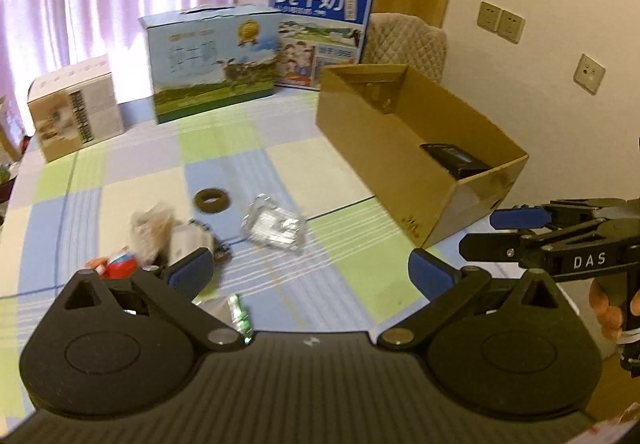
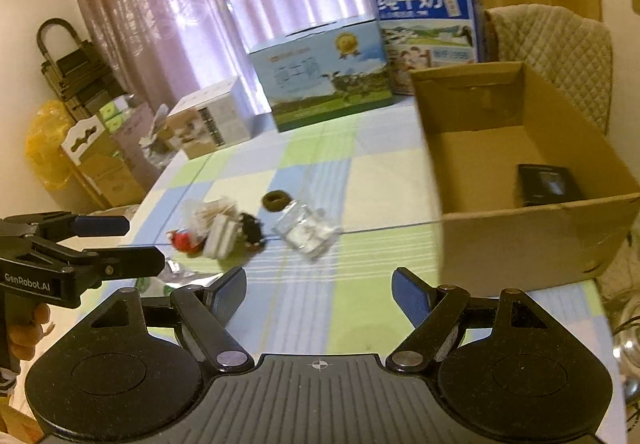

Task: Organize objects
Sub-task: 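Withdraw both grippers from the cardboard box back over the table items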

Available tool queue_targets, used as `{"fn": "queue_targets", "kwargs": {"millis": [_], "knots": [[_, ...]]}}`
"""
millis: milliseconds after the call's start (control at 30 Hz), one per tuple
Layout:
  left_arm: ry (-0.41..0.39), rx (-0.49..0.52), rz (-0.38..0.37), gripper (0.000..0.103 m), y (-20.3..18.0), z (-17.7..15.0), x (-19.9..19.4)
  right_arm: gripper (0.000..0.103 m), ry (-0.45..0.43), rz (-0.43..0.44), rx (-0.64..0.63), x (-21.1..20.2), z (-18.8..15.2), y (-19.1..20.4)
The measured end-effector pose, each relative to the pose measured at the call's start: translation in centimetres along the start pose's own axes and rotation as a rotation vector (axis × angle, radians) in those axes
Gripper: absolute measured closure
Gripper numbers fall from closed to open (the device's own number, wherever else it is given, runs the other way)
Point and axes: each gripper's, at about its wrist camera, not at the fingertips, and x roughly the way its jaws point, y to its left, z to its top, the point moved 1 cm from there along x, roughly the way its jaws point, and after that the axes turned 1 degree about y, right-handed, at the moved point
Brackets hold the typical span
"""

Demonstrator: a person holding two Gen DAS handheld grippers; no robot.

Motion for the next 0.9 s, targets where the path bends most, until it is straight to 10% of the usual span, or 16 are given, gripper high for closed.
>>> {"fn": "queue_targets", "kwargs": {"millis": [900], "knots": [[0.113,-0.322,0.3,0.001,14.7,-8.5,-3.3,0.026,0.2,0.253,-0.288,14.8,-1.6,11.8]]}}
